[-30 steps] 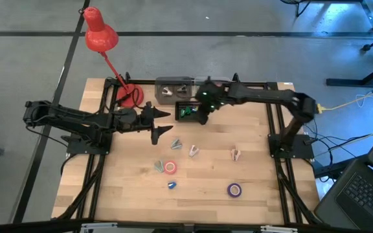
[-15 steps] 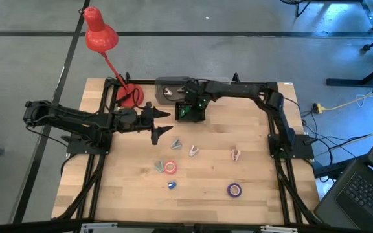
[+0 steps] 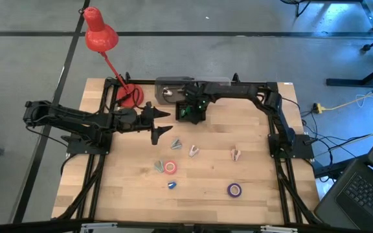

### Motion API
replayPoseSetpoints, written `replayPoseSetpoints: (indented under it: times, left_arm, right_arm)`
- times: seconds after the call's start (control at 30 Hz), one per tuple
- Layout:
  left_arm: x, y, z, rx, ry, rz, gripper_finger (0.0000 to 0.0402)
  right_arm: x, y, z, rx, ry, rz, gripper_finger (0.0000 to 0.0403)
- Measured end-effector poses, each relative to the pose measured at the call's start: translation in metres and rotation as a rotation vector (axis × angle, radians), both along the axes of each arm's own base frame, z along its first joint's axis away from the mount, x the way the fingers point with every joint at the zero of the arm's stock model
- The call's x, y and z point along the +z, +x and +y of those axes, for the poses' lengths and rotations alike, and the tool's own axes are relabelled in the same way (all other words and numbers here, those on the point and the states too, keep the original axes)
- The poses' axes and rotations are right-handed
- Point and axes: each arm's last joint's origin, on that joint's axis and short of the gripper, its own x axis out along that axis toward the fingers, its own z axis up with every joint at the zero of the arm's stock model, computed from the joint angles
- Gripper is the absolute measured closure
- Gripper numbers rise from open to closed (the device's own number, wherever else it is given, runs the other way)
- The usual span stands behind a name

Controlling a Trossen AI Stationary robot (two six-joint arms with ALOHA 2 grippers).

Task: Pick and place Stapler, Stapler remover, tape
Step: Put the blue staple remover into the gray bin

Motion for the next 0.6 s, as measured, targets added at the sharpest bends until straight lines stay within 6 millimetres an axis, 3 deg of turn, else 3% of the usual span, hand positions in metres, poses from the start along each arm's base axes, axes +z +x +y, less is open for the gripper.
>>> replayPoseSetpoints:
  times: [0.13,0.3,0.43,0.6]
  left_arm:
    - [0.0,0.0,0.0,0.0,0.0,0.003,0.0119]
    - [-0.004,-0.001,0.0,0.003,-0.017,0.034,0.0119]
    - [-0.005,-0.001,0.0,0.004,-0.017,0.052,0.0119]
    - [-0.009,-0.002,0.0,0.001,-0.018,0.097,0.0119]
  right_arm:
    - [0.014,0.0,0.008,0.003,-0.062,-0.009,0.0138]
    - [0.058,0.0,0.032,0.027,-0.231,-0.074,0.0107]
    - [0.107,-0.009,0.07,0.081,-0.356,-0.151,0.0105]
    - [0.153,-0.042,0.125,0.116,-0.424,-0.187,0.0104]
